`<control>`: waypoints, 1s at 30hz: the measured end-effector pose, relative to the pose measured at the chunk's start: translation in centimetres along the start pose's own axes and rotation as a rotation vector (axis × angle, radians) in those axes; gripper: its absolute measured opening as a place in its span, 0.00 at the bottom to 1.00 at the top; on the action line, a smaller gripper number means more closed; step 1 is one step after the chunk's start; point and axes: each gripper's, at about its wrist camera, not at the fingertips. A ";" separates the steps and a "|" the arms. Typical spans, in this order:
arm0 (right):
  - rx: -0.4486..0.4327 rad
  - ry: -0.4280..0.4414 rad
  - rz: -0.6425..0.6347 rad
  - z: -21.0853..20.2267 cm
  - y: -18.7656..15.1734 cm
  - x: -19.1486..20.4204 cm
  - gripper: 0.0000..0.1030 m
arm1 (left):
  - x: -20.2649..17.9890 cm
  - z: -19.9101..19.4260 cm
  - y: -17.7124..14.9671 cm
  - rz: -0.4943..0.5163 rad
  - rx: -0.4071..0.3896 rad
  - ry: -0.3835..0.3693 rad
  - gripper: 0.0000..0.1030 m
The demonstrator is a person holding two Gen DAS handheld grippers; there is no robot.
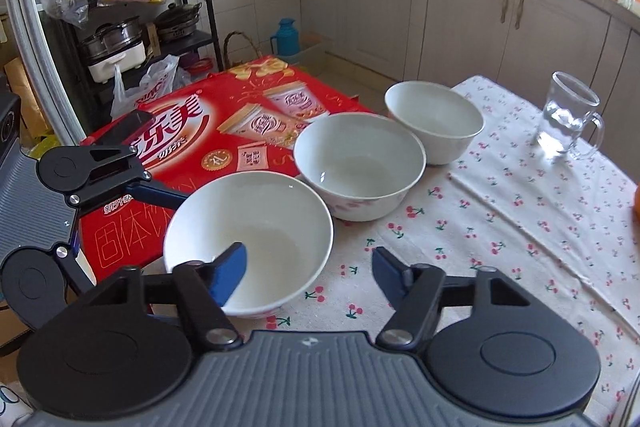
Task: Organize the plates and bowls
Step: 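Move the right gripper to a white bowl and grasp its rim, then lift the white bowl with the right gripper and carry it toward the plate stack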
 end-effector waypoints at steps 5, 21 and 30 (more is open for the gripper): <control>0.041 0.034 0.016 1.5 0.2 -0.2 0.55 | 0.4 0.1 0.1 0.004 0.003 -0.007 0.82; 0.055 0.086 0.049 1.6 -0.3 -0.5 0.47 | 0.1 0.3 0.8 0.020 0.023 -0.014 0.81; 0.042 0.032 0.069 -1.0 -1.6 -2.4 0.48 | -2.0 1.3 2.6 0.066 0.002 -0.070 0.81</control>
Point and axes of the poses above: each gripper's, at about its wrist camera, not at the fingertips, and z roughly the way its jaws point, x to its left, y to its top, and after that the axes turned 14 degrees about -y, right-handed
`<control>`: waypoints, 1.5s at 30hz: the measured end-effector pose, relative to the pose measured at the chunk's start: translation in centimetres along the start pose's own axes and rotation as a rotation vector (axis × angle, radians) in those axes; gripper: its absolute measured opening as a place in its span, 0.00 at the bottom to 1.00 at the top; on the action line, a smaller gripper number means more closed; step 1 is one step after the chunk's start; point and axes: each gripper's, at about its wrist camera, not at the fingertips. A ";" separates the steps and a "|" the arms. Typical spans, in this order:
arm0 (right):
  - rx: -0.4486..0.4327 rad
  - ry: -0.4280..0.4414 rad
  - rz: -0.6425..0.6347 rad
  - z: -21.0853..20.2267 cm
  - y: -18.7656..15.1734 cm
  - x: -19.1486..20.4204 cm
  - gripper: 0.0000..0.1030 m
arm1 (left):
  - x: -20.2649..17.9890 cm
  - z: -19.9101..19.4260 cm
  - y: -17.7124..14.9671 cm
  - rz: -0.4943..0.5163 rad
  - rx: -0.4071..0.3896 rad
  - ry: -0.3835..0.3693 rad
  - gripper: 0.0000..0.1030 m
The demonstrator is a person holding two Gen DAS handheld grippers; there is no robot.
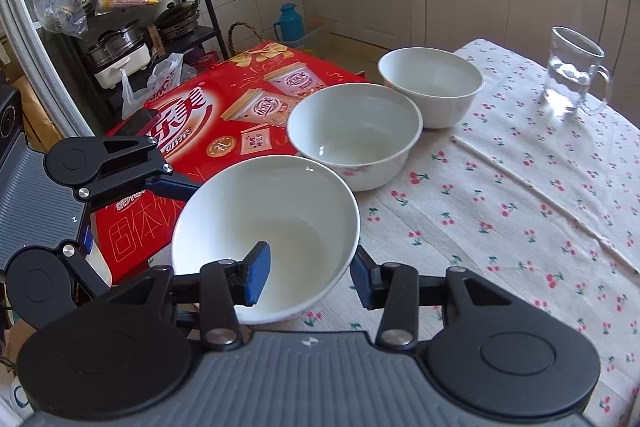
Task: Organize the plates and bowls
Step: 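Lift the white bowl with the right gripper and carry it toward the plate stack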
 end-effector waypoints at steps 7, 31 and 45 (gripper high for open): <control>-0.005 -0.066 0.030 -2.3 -2.0 -2.2 0.49 | -1.7 1.7 1.5 0.035 -0.015 -0.067 0.81; 0.004 -0.217 0.176 -4.8 -6.5 -8.1 0.51 | -4.5 7.8 4.9 0.122 -0.003 -0.205 0.81; 0.014 -0.233 0.203 -4.2 -7.0 -9.0 0.53 | -4.6 8.7 5.3 0.126 0.000 -0.211 0.81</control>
Point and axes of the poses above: each gripper's, at about its wrist camera, not at the fingertips, and z roughly the way its jaws point, x to its left, y to its top, and after that the axes turned 14 degrees about -y, right-handed
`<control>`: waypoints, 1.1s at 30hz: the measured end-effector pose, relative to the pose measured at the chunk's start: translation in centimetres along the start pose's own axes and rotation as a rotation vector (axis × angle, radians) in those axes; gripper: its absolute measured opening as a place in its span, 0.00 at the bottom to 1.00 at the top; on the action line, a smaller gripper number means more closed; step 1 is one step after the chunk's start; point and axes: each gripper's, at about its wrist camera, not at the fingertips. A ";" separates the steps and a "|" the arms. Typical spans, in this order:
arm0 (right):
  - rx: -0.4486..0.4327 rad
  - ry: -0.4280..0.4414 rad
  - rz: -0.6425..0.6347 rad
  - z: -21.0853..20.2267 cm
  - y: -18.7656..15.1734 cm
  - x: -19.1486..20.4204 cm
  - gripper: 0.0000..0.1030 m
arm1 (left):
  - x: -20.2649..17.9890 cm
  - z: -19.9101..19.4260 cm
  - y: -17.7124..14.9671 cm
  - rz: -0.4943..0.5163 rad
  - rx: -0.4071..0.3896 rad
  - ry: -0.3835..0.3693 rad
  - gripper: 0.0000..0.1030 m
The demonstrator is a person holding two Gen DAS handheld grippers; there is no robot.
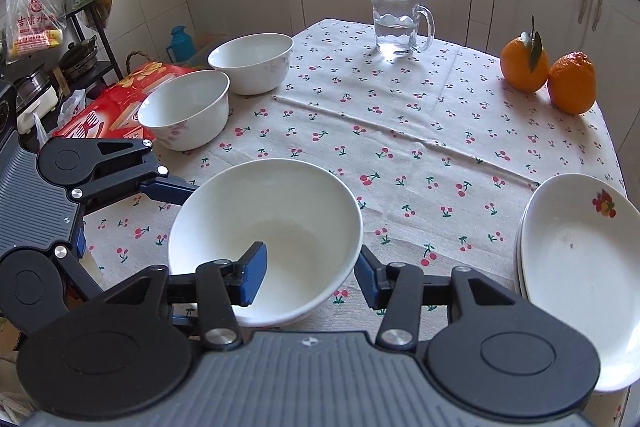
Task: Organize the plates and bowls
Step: 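Lift the white bowl with the right gripper and carry it toward the plate stack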
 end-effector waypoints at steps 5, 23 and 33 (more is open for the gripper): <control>-0.004 -0.005 0.006 0.3 0.1 -0.2 0.53 | 0.3 0.5 0.1 -0.007 0.001 0.002 0.81; -0.066 0.009 -0.007 -0.3 0.2 0.2 0.97 | 0.2 0.2 -0.3 -0.023 -0.005 -0.011 0.88; -0.131 -0.023 -0.055 -1.5 1.4 1.6 1.00 | 0.1 -4.2 -2.4 -0.089 -0.001 0.071 0.88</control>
Point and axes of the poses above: each gripper's, at about its wrist camera, not at the fingertips, and z roughly the way its jaws point, x to its left, y to its top, and after that the axes turned 14 degrees about -y, right-handed
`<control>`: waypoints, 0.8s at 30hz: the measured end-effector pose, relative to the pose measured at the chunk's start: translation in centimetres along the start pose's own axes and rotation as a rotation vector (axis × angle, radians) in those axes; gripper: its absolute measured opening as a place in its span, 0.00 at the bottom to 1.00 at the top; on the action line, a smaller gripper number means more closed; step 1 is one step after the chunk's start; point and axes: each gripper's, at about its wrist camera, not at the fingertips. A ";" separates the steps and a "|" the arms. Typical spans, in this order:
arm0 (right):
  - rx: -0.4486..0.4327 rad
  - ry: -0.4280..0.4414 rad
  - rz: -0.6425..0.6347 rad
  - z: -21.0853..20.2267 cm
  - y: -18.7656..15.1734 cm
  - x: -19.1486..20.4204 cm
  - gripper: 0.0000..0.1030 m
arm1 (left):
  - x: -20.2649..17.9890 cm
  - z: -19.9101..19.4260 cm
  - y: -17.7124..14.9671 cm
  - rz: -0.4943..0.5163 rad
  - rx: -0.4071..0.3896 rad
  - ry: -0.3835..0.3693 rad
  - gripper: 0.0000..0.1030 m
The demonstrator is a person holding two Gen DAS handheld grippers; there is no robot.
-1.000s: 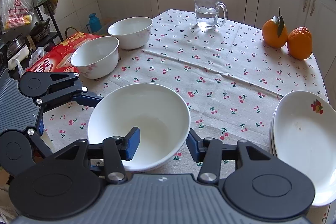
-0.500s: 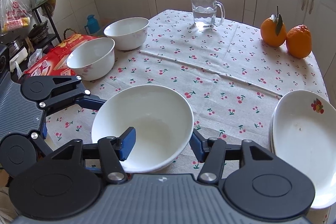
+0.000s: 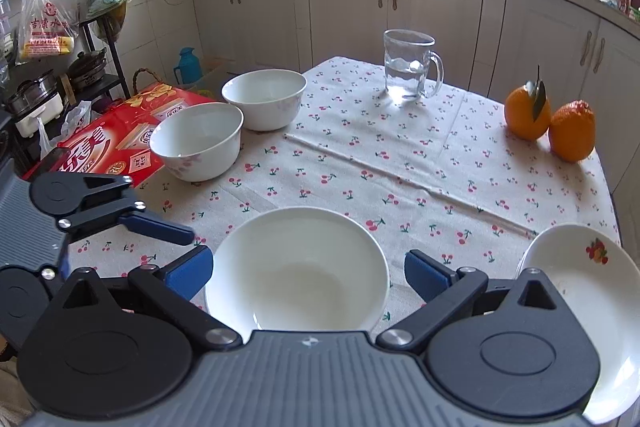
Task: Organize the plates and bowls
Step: 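Lift the white bowl with the right gripper and carry it toward the plate stack, then lower the white bowl onto the table and open the right gripper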
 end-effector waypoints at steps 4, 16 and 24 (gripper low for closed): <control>-0.030 0.007 -0.039 -0.2 0.9 1.3 1.00 | 0.8 -2.4 -0.6 -0.013 -0.006 0.065 0.93; -0.074 0.024 -0.190 1.3 4.1 6.7 1.00 | 7.9 -7.8 0.5 -0.062 -0.015 0.241 0.93; -0.038 -0.004 -0.267 4.4 5.7 10.2 1.00 | 15.1 -6.8 2.6 -0.167 0.012 0.218 0.90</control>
Point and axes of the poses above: each gripper's, at about its wrist camera, not at the fingertips, and z roughly the way its jaws point, x to its left, y to its top, and after that the axes turned 14 degrees about -y, right-handed
